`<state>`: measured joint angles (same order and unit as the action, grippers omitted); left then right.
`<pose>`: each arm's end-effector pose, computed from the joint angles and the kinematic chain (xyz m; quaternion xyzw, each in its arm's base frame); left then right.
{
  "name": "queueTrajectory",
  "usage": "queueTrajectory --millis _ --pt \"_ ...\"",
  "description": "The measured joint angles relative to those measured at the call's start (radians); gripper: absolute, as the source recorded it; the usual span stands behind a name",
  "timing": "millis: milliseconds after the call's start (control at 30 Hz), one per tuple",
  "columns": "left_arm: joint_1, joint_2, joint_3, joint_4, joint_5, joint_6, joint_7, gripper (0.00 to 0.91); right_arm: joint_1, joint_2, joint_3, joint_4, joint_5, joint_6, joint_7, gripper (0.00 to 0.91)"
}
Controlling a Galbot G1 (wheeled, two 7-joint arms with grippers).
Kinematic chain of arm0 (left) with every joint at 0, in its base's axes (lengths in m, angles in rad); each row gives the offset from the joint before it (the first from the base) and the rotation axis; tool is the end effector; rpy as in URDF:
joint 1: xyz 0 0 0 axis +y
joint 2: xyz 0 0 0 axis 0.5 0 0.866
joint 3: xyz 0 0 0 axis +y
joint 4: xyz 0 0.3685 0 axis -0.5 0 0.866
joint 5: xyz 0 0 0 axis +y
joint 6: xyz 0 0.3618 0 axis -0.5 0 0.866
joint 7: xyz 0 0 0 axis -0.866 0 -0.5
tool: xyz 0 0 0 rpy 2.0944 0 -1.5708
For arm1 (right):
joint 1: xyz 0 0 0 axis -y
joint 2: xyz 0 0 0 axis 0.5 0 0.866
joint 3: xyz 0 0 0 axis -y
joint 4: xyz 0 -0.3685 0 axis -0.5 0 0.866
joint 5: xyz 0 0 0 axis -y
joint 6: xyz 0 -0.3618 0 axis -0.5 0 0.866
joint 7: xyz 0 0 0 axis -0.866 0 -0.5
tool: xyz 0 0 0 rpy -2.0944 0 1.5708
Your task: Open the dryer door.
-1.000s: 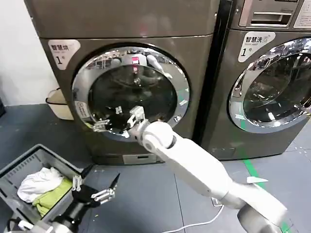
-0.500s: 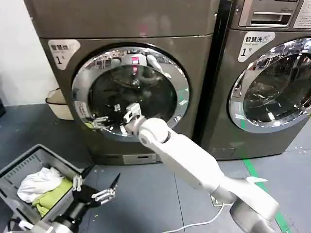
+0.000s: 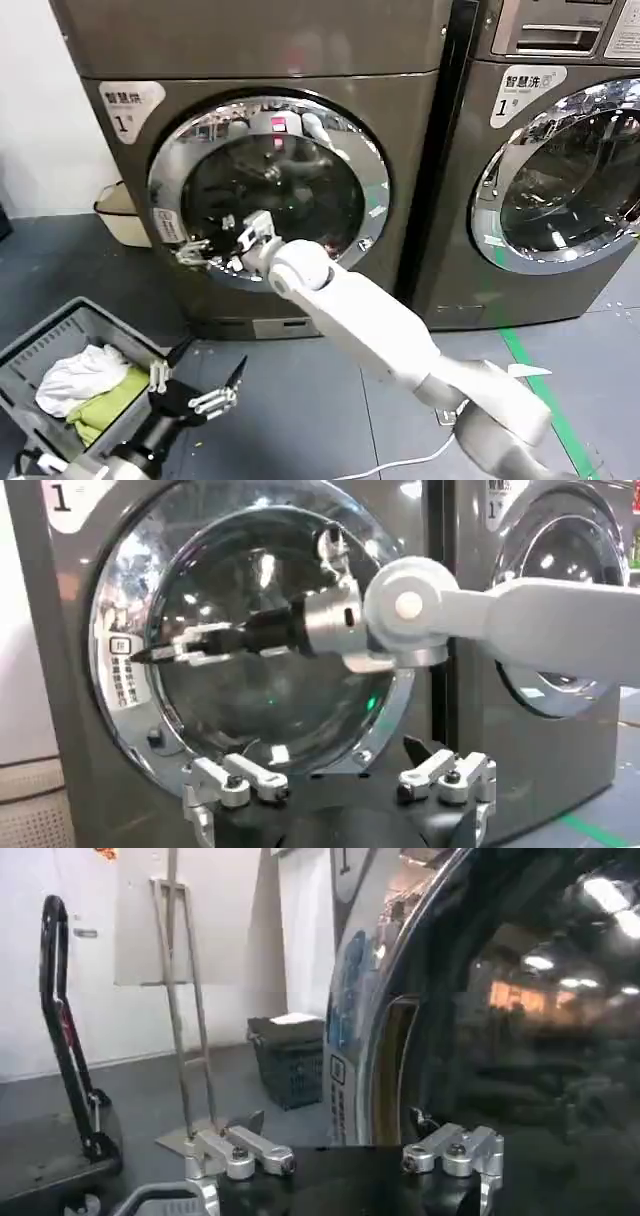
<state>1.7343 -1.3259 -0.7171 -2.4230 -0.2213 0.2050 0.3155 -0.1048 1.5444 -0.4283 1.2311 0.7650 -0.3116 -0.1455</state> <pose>0.1286 0.0678 -0.2118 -0.1779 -0.9829 -0.0445 0.0186 0.5178 0.2648 -0.1316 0.4980 -0.8664 0.0103 0.0360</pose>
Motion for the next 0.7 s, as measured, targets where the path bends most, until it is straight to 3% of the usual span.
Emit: queueTrajectory --millis 700 --pt "0.003 -0.004 0.002 -0.013 -0.006 0.0 0.0 0.907 0.039 0.065 0.002 -0.147 -0.054 0.039 -0.053 0.907"
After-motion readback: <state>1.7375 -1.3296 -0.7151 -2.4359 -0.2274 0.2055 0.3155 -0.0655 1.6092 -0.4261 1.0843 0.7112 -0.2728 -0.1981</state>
